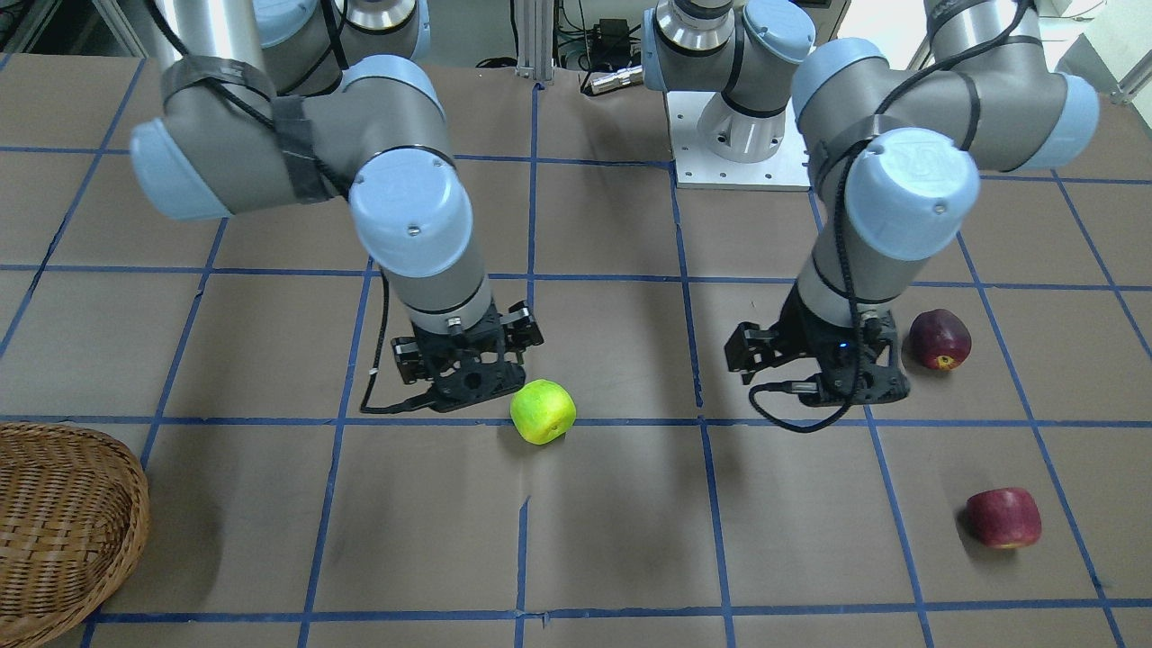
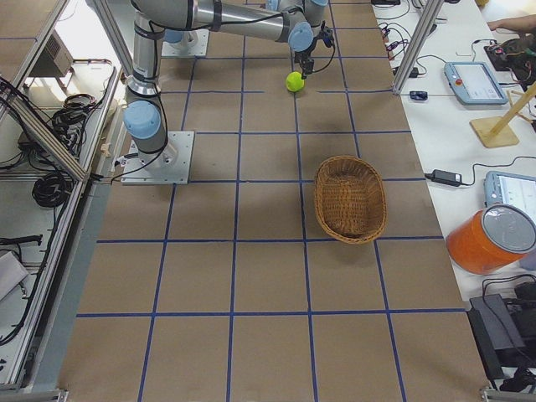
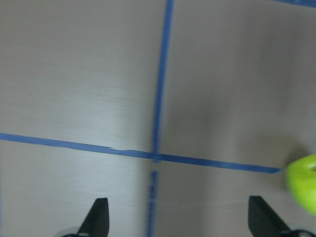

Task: Put all apples into basket
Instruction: 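Lower the right gripper onto the green apple while the left gripper withdraws, then carry the green apple to the basket while the left grasps the dark red apple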

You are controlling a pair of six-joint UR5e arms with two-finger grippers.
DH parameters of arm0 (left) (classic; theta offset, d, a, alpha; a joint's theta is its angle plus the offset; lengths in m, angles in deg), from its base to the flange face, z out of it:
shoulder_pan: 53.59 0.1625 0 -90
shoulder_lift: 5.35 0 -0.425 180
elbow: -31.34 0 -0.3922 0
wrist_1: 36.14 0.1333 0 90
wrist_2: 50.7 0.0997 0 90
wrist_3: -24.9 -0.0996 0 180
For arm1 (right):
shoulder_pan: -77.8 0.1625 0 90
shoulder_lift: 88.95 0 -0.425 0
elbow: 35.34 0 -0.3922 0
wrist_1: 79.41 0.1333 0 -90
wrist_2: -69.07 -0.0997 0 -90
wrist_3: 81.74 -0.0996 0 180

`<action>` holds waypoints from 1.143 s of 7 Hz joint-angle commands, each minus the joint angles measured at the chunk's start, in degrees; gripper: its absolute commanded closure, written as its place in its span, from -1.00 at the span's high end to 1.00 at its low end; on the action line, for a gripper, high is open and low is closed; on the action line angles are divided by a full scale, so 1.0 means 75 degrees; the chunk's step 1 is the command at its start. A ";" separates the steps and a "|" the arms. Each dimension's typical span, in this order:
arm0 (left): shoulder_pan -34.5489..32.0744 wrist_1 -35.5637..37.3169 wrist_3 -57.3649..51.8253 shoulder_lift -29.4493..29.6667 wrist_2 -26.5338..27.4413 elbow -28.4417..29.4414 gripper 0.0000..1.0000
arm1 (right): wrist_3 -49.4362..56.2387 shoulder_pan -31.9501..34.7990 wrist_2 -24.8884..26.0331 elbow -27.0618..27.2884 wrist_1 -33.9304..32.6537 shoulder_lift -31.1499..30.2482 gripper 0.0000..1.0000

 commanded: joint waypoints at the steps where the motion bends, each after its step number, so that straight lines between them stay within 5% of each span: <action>1: 0.1251 0.0035 -0.2738 -0.0438 0.0483 -0.0424 1.00 | -0.0164 0.0575 -0.0050 -0.0003 -0.0448 0.0637 1.00; 3: 0.2609 0.0546 -0.4928 -0.0440 0.0402 -0.0786 1.00 | -0.0166 0.0670 -0.0026 -0.0003 -0.0590 0.0989 1.00; 5: 0.3689 0.2309 -0.6327 -0.0405 0.0030 -0.2059 1.00 | -0.0201 0.0670 0.0032 0.0020 -0.1466 0.1563 1.00; 6: 0.4251 0.2970 -0.6867 -0.0323 -0.0577 -0.2623 1.00 | -0.0143 0.0670 0.0067 0.0020 -0.1493 0.1716 0.75; 7: 0.4686 0.3012 -0.7359 -0.0264 -0.0652 -0.2930 1.00 | -0.0108 0.0658 0.0230 -0.0003 -0.1423 0.1637 -0.98; 8: 0.4841 0.3000 -0.7527 -0.0229 -0.0653 -0.3038 1.00 | -0.0026 0.0612 0.0522 -0.0131 -0.1376 0.1462 -1.00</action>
